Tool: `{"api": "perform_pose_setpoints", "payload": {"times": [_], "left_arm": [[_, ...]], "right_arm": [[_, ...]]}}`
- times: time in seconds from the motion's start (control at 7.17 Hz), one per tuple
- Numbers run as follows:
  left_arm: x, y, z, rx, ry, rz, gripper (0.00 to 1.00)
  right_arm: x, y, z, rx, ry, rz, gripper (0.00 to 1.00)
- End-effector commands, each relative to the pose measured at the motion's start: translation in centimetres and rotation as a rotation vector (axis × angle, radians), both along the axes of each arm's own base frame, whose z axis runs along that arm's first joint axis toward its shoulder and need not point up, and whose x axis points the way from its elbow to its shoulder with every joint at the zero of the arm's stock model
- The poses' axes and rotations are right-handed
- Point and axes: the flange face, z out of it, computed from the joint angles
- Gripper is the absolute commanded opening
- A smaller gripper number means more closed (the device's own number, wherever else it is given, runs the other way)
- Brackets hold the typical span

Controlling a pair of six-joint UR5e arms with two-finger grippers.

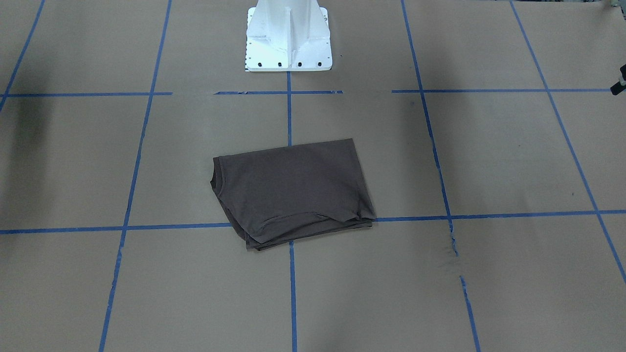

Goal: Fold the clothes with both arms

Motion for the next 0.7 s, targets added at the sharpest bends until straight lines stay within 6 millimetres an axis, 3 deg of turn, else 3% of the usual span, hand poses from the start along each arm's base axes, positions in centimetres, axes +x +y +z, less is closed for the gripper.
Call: {"api": "perform_pose_setpoints", "payload": {"times": [0.0, 0.14, 0.28, 0.56], "left_arm": [[-1.0, -0.3, 0.2, 0.003, -0.032, -0.026, 1.00], [-3.2, -1.4, -0.3, 0.039, -0.156, -0.083, 1.00], [-3.9, -2.3, 0.6, 0.031, -0.231, -0.102, 1.00], [-3.8, -2.7, 3.5, -0.095, -0.230, -0.085, 1.00]], "right_arm": [[-0.2, -0.6, -0.8, 0.017, 0.004, -0.002, 1.00], [-0.3, -0.7, -1.2, 0.026, 0.010, -0.005, 1.00], [-0.8, -0.7, -2.1, 0.049, 0.029, -0.013, 1.00], [-1.3, -0.6, -1.9, 0.044, 0.034, -0.023, 1.00]]}}
